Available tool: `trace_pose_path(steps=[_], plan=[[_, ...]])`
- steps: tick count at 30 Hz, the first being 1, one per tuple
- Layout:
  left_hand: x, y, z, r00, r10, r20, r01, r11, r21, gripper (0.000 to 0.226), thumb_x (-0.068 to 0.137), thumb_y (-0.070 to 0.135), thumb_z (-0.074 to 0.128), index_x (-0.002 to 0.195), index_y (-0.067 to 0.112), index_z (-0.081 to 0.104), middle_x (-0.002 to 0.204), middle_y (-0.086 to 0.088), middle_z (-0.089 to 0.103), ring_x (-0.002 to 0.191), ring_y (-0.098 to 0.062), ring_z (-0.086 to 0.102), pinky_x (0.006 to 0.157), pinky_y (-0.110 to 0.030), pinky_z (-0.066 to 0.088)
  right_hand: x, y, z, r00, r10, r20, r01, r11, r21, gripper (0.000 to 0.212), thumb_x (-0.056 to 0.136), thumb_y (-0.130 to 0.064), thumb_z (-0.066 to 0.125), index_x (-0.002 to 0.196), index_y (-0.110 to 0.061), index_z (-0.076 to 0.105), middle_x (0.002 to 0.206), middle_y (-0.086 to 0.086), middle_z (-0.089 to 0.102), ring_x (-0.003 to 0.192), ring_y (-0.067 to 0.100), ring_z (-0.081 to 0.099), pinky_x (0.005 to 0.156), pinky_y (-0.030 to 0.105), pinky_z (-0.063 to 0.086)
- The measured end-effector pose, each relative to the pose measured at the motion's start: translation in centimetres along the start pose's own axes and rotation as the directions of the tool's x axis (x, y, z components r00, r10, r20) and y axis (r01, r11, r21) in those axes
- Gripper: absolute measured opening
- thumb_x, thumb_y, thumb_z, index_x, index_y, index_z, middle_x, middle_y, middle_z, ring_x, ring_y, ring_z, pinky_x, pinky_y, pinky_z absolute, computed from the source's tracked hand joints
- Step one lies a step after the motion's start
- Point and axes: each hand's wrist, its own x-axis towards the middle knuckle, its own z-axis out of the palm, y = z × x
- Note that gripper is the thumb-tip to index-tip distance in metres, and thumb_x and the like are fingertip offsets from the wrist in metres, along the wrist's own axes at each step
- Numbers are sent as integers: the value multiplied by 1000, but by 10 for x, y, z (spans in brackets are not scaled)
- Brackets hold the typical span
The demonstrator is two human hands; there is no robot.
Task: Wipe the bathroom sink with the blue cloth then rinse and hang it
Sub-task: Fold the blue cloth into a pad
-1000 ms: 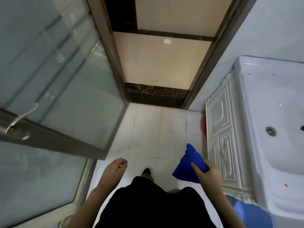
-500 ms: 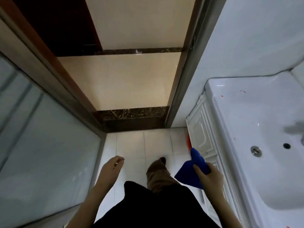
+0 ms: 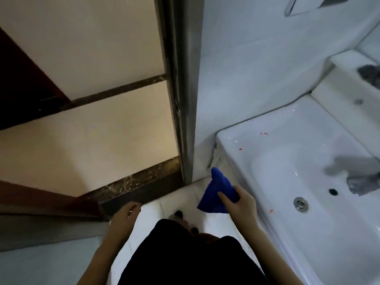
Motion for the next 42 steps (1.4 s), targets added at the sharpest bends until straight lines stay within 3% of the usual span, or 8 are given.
trace_pose_path(steps=[5, 8, 13, 16, 25, 35, 39, 42], plan=[[97, 79, 24, 934, 226, 278, -267, 957, 118, 24, 99, 16, 51, 92, 36, 61, 95, 14, 63, 89, 7, 58, 73, -8, 39, 23, 3, -12, 968, 110, -227, -117, 993, -16, 17, 77, -30, 77, 76, -23, 62, 65, -7, 63, 61, 8, 58, 54, 23, 44], [148, 138, 47, 808, 337, 483, -464, 869, 170, 19, 99, 21, 51, 94, 37, 60, 93, 17, 60, 88, 15, 53, 71, -2, 38, 32, -1, -22, 898, 248, -365, -254, 967, 32, 16, 81, -27, 75, 77, -20, 61, 66, -5, 62, 61, 10, 57, 56, 33, 46], [199, 228, 88, 592, 455, 665, -695, 706, 136, 12, 90, 31, 50, 95, 31, 60, 93, 6, 63, 86, -2, 58, 71, -7, 39, 44, -18, -35, 776, 400, -489, -360, 916, 179, 9, 87, -31, 69, 85, -25, 62, 75, -6, 66, 69, 13, 62, 63, 42, 53], [209, 264, 117, 511, 511, 692, -759, 645, 84, 18, 92, 22, 55, 106, 16, 64, 101, -2, 64, 93, -17, 61, 81, -25, 47, 52, -27, -44, 751, 401, -524, -355, 915, 191, 6, 87, -30, 68, 91, -27, 63, 80, -12, 66, 74, 8, 61, 65, 36, 52], [228, 290, 177, 518, 545, 659, -805, 572, 159, 33, 97, 19, 50, 128, 12, 55, 132, -5, 54, 123, -18, 47, 98, -23, 30, 83, -25, -73, 886, 379, -265, -254, 877, 407, 3, 87, -30, 69, 90, -29, 68, 81, -7, 68, 76, 14, 63, 67, 22, 49], [263, 250, 195, 492, 607, 623, -870, 350, 346, 25, 88, 13, 56, 105, -1, 67, 122, -21, 61, 122, -37, 51, 105, -45, 38, 136, 92, -48, 812, 582, -47, -579, 812, 67, 26, 91, -43, 60, 97, -17, 62, 90, 0, 67, 84, 20, 61, 71, 29, 44], [263, 248, 193, 459, 627, 629, -888, 300, 349, 19, 90, 11, 59, 103, 0, 67, 117, -19, 63, 125, -35, 49, 107, -46, 38, 129, 100, -37, 825, 558, -95, -554, 830, 66, 42, 91, -42, 62, 126, -22, 51, 114, -7, 53, 101, 14, 54, 87, 28, 42], [257, 254, 193, 465, 624, 628, -885, 293, 363, 19, 90, 11, 58, 104, 2, 67, 111, -14, 65, 120, -32, 51, 104, -43, 40, 119, 87, -31, 867, 382, -319, -434, 894, -109, 33, 89, -36, 64, 117, -19, 56, 117, 2, 53, 106, 19, 49, 92, 34, 45]])
